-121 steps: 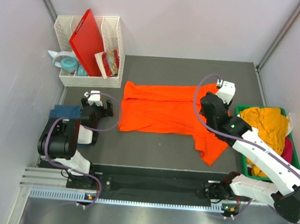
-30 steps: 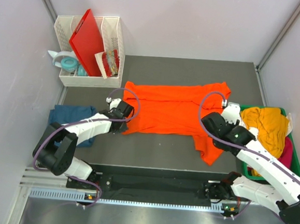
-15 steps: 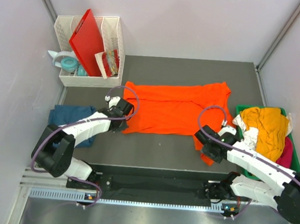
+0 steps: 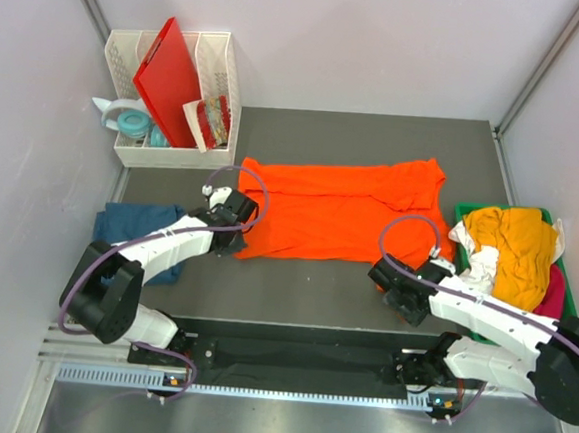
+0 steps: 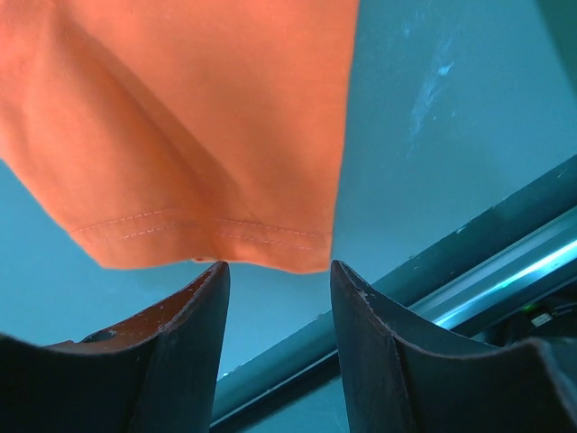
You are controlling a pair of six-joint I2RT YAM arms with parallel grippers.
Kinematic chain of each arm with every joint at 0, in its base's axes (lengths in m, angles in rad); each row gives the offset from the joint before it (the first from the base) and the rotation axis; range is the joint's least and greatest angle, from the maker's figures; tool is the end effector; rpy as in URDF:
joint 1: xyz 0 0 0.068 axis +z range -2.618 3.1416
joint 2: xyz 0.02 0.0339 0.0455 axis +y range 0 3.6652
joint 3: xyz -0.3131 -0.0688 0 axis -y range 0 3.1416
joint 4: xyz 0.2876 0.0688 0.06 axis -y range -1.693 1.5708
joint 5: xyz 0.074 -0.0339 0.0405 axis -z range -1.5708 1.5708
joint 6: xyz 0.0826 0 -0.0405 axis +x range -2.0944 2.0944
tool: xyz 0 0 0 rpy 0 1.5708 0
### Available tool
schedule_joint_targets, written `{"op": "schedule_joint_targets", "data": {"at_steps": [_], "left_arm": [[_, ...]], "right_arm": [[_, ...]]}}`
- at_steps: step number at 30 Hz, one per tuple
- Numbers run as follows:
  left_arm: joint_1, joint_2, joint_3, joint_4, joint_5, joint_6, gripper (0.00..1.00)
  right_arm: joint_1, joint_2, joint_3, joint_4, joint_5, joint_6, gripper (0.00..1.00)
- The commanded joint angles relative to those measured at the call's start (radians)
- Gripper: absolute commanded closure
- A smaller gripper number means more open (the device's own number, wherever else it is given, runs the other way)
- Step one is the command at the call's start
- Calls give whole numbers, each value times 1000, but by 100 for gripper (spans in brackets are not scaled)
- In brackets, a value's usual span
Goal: Fold and stack the t-shirts
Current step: Grap the side of the flattened tshirt closest away from the robot with both arms
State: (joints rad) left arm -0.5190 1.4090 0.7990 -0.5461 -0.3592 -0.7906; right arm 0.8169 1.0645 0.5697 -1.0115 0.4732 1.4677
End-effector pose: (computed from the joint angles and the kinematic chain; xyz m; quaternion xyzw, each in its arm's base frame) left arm 0.2755 -0.1239 0.1684 -0.1668 0.9490 0.0153 0.2671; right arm 0.1365 0.0903 0.1563 0.3178 0.9182 -0.0688 0.2261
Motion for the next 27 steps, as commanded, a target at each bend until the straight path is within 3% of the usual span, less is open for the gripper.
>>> {"op": "schedule_joint_targets", "data": {"at_steps": [1,11,21,24,25,27], "left_arm": [[-1,-35,31,-38,-11,7,100],[1,-96,28,-75,-20,-18,100],[-1,-151,-4,-83,-9,-10,100],[1,-163,-18,-86,-3,-12,100],[1,-166,-20,-86,-1,-12,100],[-1,-174,-26,-87,-1,-13,100]], "right_arm": [[47,9,19,-54,50,114,51],[53,158,48,-90,59,244,49],[51,196,15,-47,65,295,50],[51,175,4,-33,56,290,59],[53,169,-1,-29,53,290,71],[51,152,-11,-22,44,293,80]]}}
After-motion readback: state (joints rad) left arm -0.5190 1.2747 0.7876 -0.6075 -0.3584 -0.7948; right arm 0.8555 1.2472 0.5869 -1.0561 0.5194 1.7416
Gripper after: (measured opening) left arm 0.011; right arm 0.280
